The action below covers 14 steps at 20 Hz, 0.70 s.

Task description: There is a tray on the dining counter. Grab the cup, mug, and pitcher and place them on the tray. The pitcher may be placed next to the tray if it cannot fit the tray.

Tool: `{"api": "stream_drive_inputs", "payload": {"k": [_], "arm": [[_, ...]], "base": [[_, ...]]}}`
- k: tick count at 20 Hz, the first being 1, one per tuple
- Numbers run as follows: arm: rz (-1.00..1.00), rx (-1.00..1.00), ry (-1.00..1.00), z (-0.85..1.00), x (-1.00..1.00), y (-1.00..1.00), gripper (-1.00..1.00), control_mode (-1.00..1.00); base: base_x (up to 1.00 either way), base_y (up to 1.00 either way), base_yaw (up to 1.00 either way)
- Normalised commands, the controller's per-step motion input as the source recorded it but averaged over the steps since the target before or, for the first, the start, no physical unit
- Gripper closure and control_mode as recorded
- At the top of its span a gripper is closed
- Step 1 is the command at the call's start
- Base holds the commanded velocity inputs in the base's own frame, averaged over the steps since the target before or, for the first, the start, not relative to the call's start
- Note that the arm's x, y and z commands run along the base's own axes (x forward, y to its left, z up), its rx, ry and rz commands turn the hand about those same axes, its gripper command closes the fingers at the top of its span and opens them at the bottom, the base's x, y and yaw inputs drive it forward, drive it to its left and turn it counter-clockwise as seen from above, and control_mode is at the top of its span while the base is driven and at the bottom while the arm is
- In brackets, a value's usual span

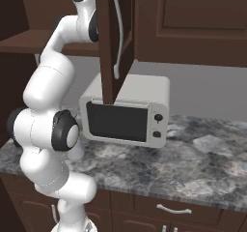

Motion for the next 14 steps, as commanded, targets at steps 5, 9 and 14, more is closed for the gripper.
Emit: {"api": "stream_drive_inputs", "payload": {"k": [5,9,14], "arm": [[0.0,0.0,0.0,0.0,0.0,0.0,1.0,-1.0],[0.0,0.0,0.0,0.0,0.0,0.0,1.0,-1.0],[0.0,0.0,0.0,0.0,-0.02,0.0,1.0,-1.0]], "base": [[0.0,0.0,0.0],[0.0,0.0,0.0],[0.0,0.0,0.0]]}}
